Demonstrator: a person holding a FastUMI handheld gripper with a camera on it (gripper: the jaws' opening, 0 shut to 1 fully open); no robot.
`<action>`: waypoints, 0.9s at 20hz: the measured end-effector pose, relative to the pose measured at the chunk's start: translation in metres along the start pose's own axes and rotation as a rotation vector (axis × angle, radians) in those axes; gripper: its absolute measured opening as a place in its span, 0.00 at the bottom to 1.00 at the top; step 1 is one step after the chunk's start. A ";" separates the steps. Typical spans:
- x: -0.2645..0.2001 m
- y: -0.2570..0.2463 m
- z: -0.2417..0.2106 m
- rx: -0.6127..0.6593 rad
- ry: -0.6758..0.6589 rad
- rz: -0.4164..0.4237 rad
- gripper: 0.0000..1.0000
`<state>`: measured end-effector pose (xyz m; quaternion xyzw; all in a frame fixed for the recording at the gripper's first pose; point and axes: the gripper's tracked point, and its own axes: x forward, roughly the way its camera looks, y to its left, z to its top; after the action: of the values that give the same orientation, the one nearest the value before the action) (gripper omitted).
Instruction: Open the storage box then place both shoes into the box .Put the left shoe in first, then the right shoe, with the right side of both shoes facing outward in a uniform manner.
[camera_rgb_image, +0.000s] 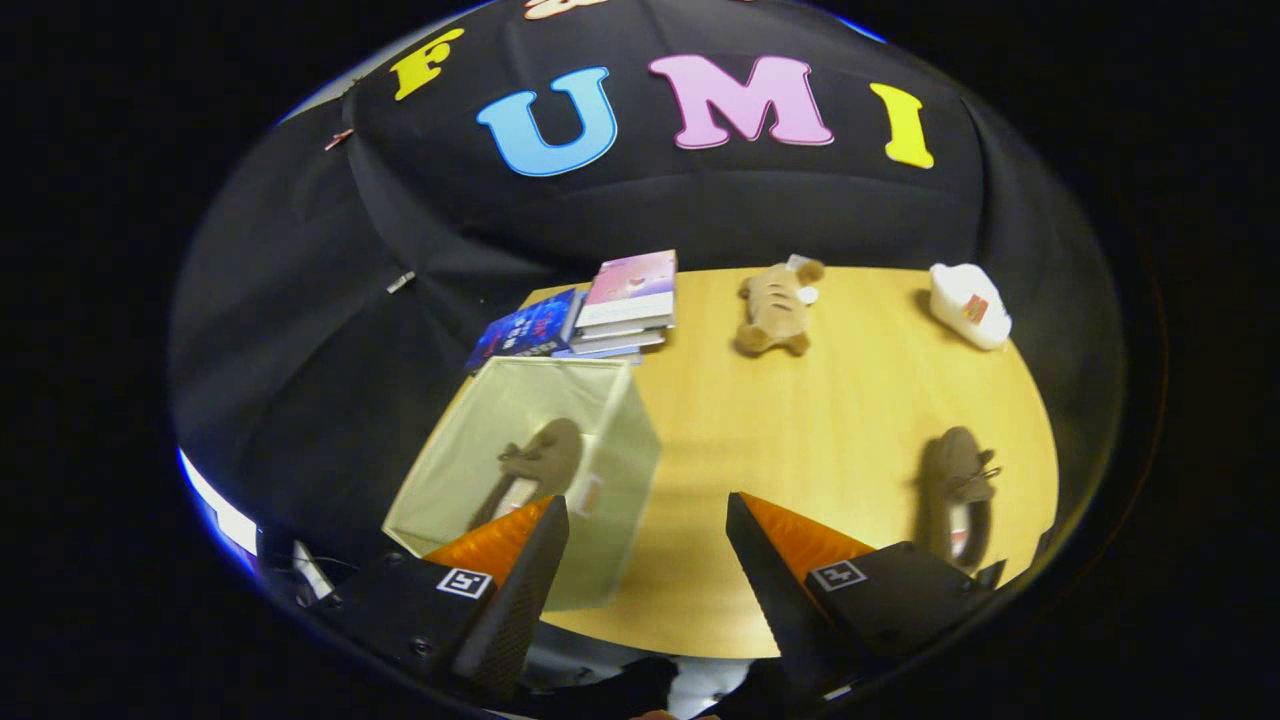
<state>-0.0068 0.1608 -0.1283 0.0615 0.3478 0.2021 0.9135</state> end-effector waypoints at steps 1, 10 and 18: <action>-0.007 -0.024 -0.003 -0.011 -0.007 -0.022 0.99; -0.026 -0.230 -0.059 -0.028 0.039 -0.196 0.99; 0.007 -0.335 -0.098 0.067 0.122 -0.303 0.99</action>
<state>0.0430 -0.1440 -0.2907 0.0262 0.4146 0.0537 0.9080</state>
